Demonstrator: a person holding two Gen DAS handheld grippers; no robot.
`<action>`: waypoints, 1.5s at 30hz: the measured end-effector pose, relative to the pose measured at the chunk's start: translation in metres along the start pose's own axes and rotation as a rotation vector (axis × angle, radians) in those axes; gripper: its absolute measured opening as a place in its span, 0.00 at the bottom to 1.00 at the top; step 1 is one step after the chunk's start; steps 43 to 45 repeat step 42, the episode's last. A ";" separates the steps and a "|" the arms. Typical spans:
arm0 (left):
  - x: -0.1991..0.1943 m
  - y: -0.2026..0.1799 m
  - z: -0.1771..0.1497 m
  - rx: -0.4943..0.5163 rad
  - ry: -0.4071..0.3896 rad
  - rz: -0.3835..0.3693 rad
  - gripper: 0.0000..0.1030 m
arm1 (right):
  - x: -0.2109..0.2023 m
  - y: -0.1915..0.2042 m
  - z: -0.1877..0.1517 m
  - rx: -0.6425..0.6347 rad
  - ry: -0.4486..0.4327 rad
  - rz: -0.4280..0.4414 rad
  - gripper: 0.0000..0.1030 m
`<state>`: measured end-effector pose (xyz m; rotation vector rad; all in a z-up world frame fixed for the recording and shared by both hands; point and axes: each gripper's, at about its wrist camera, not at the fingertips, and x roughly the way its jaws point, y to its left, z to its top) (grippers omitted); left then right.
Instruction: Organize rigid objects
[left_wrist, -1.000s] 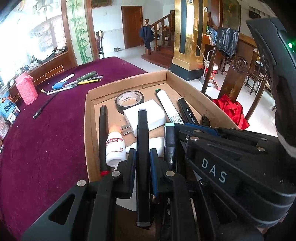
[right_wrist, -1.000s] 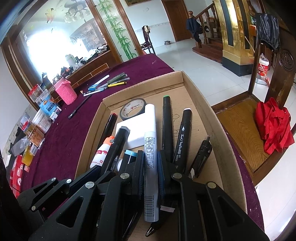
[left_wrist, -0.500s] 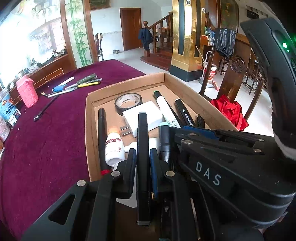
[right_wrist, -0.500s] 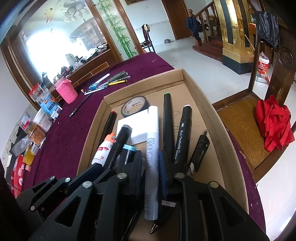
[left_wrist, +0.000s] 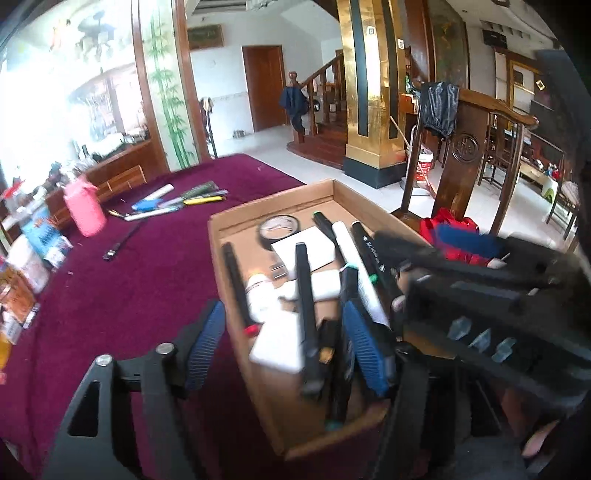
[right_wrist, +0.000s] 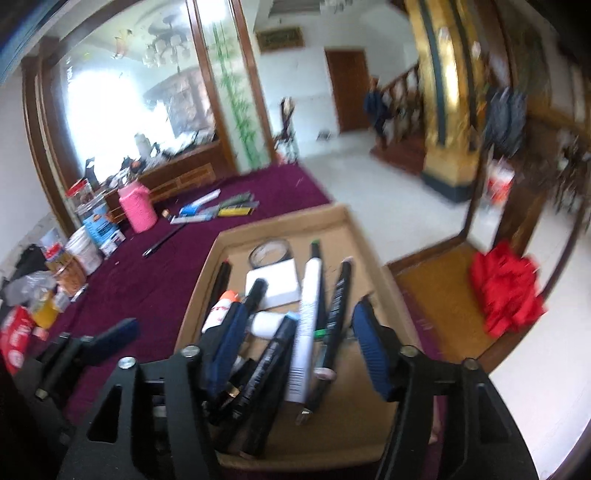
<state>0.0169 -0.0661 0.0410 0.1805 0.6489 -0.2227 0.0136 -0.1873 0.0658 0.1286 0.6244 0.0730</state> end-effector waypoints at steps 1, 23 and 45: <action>-0.012 0.006 -0.007 0.013 -0.025 0.022 0.70 | -0.011 0.002 -0.003 -0.013 -0.042 -0.026 0.68; -0.063 0.030 -0.079 0.099 -0.062 0.273 0.83 | -0.070 0.006 -0.084 0.045 -0.119 -0.063 0.80; -0.056 0.068 -0.079 -0.021 0.042 0.165 0.83 | -0.065 0.028 -0.086 -0.014 -0.107 -0.057 0.80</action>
